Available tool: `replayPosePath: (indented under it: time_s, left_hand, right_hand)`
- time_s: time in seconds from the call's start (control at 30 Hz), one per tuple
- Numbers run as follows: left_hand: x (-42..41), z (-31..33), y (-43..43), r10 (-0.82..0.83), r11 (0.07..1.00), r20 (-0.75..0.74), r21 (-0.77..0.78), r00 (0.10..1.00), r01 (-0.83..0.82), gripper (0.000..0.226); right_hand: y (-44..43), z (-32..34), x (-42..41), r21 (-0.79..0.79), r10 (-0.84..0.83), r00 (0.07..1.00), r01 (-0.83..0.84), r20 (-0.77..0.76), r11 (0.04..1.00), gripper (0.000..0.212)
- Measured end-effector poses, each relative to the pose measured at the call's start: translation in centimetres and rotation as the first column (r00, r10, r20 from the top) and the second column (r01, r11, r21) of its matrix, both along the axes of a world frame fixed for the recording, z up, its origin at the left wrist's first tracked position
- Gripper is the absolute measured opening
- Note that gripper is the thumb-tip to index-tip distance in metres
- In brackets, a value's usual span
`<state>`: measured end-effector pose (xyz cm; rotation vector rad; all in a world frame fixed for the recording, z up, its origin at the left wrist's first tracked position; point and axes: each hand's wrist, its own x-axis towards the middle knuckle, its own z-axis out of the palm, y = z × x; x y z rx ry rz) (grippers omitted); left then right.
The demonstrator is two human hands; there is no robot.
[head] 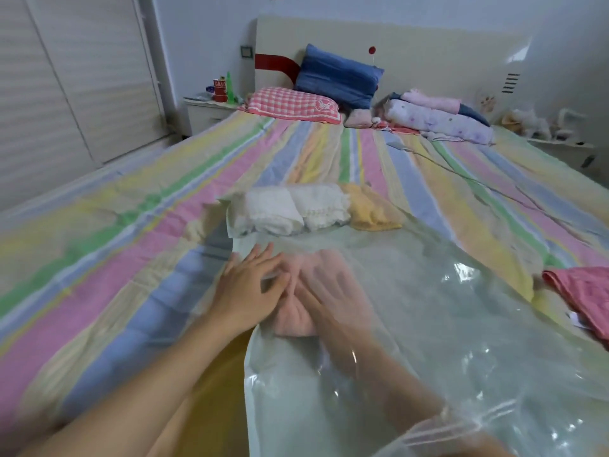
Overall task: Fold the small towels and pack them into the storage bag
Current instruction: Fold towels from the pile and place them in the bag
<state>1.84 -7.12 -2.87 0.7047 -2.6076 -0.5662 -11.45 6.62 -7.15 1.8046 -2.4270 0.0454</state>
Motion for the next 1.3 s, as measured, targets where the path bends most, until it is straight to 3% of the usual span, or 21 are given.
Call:
replayPosePath:
  time_s: [0.07,0.17,0.23,0.27,0.33,0.4,0.53,0.67,0.73,0.8,0.87,0.93,1.0,1.1,1.2,1.23,1.27,1.3]
  left_hand:
    - [-0.5,-0.3,-0.5,-0.018,0.996,-0.069,0.081,0.997,0.024,0.076]
    - [-0.8,-0.7,-1.8,0.113,0.975,-0.348,0.218,0.93,-0.037,0.06]
    - [-0.9,-1.1,-3.5,0.271,0.961,-0.473,0.178,0.838,-0.21,0.044]
    - [-0.8,-1.1,-4.4,0.376,0.926,-0.483,0.235,0.791,-0.297,0.039]
    - [-0.5,-0.7,-6.1,0.579,0.788,-0.373,0.484,0.724,-0.381,0.038]
    - [-0.5,-1.0,-7.5,0.638,0.672,-0.24,0.637,0.732,-0.378,0.028]
    - [0.1,-2.8,-8.3,0.569,0.72,-0.163,0.573,0.806,-0.392,0.043]
    - [0.8,-4.6,-8.9,0.575,0.703,-0.166,0.601,0.801,-0.38,0.044]
    - [0.8,-4.8,-8.7,0.58,0.724,-0.172,0.556,0.796,-0.408,0.046]
    - [0.7,-4.7,-7.9,0.562,0.763,-0.223,0.512,0.797,-0.395,0.045]
    - [0.6,-4.8,-7.3,0.525,0.782,-0.301,0.541,0.796,-0.311,0.042]
    - [0.6,-5.0,-7.5,0.542,0.742,-0.334,0.621,0.771,-0.252,0.041]
    - [0.6,-4.9,-7.9,0.602,0.645,-0.296,0.728,0.742,-0.234,0.034]
    - [0.8,-4.6,-8.0,0.661,0.528,-0.168,0.796,0.731,-0.295,0.032]
    - [1.0,-3.5,-7.9,0.604,0.533,-0.129,0.799,0.786,-0.279,0.049]
    - [1.1,-3.1,-7.9,0.58,0.533,-0.143,0.811,0.802,-0.241,0.055]
    - [1.1,-2.8,-7.9,0.564,0.527,-0.151,0.822,0.812,-0.213,0.054]
    - [1.0,-2.5,-7.9,0.555,0.519,-0.145,0.83,0.819,-0.205,0.048]
  right_hand:
    - [-1.5,0.1,-1.1,-0.023,0.01,0.998,-0.011,-0.059,1.0,0.058]
    - [-4.1,1.5,-1.9,-0.045,0.024,0.993,-0.029,-0.117,0.999,0.063]
    - [-6.0,1.5,-2.3,-0.039,-0.021,0.997,0.019,-0.073,0.999,0.066]
    - [-7.0,1.1,-2.6,-0.044,-0.031,0.998,0.029,-0.059,0.999,0.066]
    - [-8.7,1.0,-2.6,-0.107,-0.043,0.999,0.039,-0.032,0.994,0.061]
    - [-10.0,1.4,-2.1,-0.163,0.009,1.0,-0.012,-0.015,0.987,0.062]
    - [-12.1,1.3,-1.8,-0.048,0.231,0.951,-0.245,-0.206,0.968,0.067]
    - [-12.7,0.2,-2.8,-0.077,0.342,0.913,-0.366,-0.224,0.927,0.058]
    - [-12.6,0.9,-2.8,-0.066,0.244,0.959,-0.255,-0.145,0.965,0.074]
    - [-13.4,1.4,-2.6,-0.029,0.003,0.997,-0.006,-0.074,1.0,0.097]
    - [-14.5,1.7,-1.5,-0.075,-0.131,0.99,0.135,0.051,0.988,0.098]
    - [-15.7,1.9,-0.1,-0.144,-0.125,0.99,0.133,0.066,0.981,0.084]
    - [-16.1,1.6,0.8,-0.152,-0.048,0.999,0.047,-0.002,0.987,0.075]
    - [-15.2,1.3,1.4,-0.015,0.081,0.996,-0.082,-0.043,0.997,0.095]
    - [-15.7,2.4,0.2,-0.052,0.16,0.975,-0.154,0.155,0.987,0.091]
    - [-16.1,3.0,-0.1,-0.096,0.227,0.908,-0.206,0.352,0.974,0.079]
    - [-16.2,3.5,-0.5,-0.208,0.364,0.762,-0.299,0.536,0.931,0.059]
    - [-15.9,3.5,-0.5,-0.318,0.454,0.635,-0.325,0.625,0.891,0.034]
